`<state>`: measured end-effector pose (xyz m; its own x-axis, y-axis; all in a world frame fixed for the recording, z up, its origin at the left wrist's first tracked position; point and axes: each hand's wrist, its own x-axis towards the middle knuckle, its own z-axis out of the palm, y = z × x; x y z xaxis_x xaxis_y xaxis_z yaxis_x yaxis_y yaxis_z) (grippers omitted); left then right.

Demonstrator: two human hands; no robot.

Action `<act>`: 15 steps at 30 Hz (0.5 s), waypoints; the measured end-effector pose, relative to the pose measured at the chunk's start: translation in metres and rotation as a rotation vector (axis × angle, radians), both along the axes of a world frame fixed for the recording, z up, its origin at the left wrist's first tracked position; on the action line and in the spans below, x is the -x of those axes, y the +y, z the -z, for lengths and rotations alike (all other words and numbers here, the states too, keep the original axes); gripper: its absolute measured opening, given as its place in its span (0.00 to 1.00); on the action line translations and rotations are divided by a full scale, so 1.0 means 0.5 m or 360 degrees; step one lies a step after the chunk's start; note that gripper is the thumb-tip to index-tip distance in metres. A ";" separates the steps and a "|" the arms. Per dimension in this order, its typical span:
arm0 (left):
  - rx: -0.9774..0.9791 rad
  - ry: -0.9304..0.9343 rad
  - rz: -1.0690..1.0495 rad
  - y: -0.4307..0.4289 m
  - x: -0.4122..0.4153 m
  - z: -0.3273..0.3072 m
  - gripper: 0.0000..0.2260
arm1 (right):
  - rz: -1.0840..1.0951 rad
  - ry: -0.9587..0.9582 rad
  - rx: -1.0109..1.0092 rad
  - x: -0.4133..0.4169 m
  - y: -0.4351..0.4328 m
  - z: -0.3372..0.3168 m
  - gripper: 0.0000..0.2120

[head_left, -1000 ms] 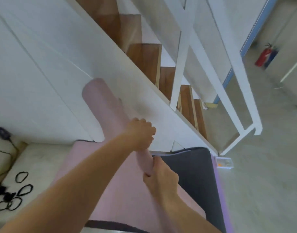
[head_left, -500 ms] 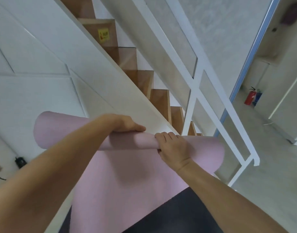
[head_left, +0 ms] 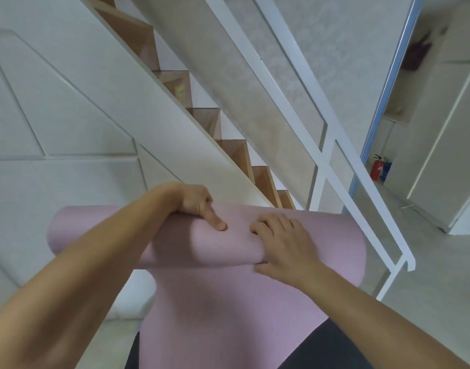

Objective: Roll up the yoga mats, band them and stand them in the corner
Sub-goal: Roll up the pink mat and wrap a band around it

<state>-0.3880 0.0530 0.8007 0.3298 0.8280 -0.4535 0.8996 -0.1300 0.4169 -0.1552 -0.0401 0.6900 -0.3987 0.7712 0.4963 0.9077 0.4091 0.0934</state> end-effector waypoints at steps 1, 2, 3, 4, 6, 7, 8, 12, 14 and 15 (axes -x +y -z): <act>-0.0226 0.0067 0.0014 -0.006 0.000 0.001 0.34 | 0.0000 0.0123 0.0275 0.001 -0.003 -0.015 0.42; -0.0482 0.0169 0.0038 -0.017 -0.002 0.002 0.31 | -0.0010 0.0288 0.0491 -0.001 0.000 -0.030 0.45; -0.0757 0.0302 0.0076 -0.032 -0.003 0.005 0.30 | -0.0016 0.0406 0.0562 -0.004 0.009 -0.047 0.47; -0.1023 0.0432 0.0133 -0.046 -0.003 0.010 0.28 | 0.0006 0.0434 0.0546 -0.008 0.022 -0.063 0.48; -0.1463 0.0553 0.0275 -0.066 0.006 0.031 0.26 | 0.0096 0.0282 0.0551 -0.019 0.051 -0.089 0.52; -0.1673 0.0518 0.0364 -0.070 0.015 0.046 0.26 | 0.0136 0.0190 0.0625 -0.021 0.064 -0.100 0.54; -0.1851 0.0486 0.0464 -0.072 0.025 0.059 0.27 | 0.0159 0.0136 0.0735 -0.022 0.076 -0.110 0.53; -0.2107 0.0603 0.0545 -0.062 0.049 0.042 0.28 | 0.0190 0.0103 0.0726 -0.003 0.108 -0.171 0.30; -0.2108 0.0647 0.0418 -0.049 0.050 -0.017 0.26 | 0.0216 0.0082 0.0448 0.009 0.123 -0.232 0.26; -0.2147 0.0634 0.0335 -0.046 0.049 -0.055 0.25 | 0.0227 0.0074 0.0326 0.014 0.129 -0.271 0.25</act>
